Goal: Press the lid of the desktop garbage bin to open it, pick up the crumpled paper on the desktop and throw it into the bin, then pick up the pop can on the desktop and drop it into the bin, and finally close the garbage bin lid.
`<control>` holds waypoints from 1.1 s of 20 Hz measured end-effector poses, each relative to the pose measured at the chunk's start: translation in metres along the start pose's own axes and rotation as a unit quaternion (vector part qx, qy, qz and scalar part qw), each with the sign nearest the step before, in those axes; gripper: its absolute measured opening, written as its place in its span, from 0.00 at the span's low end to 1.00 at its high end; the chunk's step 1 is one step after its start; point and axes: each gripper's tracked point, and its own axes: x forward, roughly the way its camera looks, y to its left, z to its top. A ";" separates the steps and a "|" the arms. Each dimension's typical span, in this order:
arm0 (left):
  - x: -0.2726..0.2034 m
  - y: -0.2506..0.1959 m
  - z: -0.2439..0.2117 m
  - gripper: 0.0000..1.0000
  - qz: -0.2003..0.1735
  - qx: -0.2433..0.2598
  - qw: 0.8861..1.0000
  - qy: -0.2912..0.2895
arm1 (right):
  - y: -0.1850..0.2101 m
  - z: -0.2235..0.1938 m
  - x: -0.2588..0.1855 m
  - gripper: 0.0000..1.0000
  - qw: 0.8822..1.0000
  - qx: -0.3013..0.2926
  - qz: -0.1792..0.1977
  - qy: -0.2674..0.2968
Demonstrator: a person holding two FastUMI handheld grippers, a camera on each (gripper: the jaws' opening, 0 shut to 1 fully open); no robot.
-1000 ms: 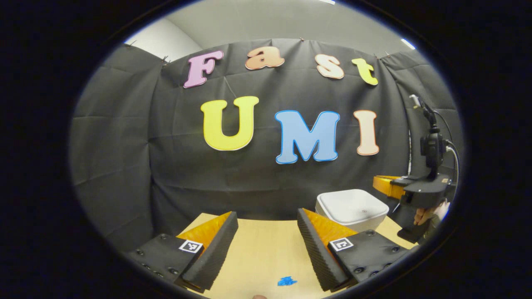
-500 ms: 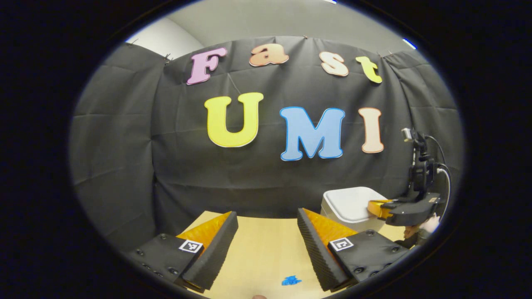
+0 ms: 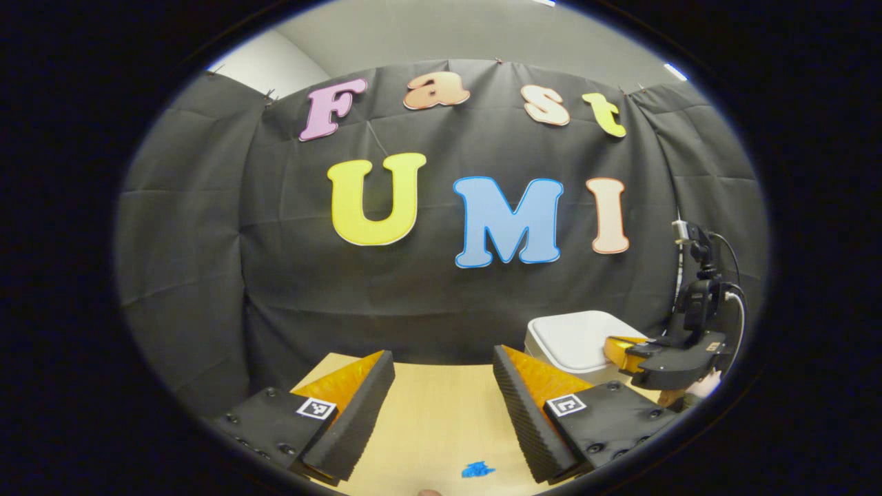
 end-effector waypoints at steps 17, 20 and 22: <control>0.000 -0.004 -0.003 0.95 -0.002 -0.006 1.000 0.000 | 0.001 0.028 -0.024 0.01 0.999 0.021 0.009 -0.027; -0.003 -0.007 -0.005 0.95 -0.006 -0.006 1.000 0.000 | 0.001 0.045 -0.038 0.01 0.999 0.023 0.011 -0.048; -0.004 -0.013 -0.004 0.95 -0.012 -0.006 1.000 -0.001 | -0.001 0.053 -0.046 0.00 0.998 0.024 0.008 -0.057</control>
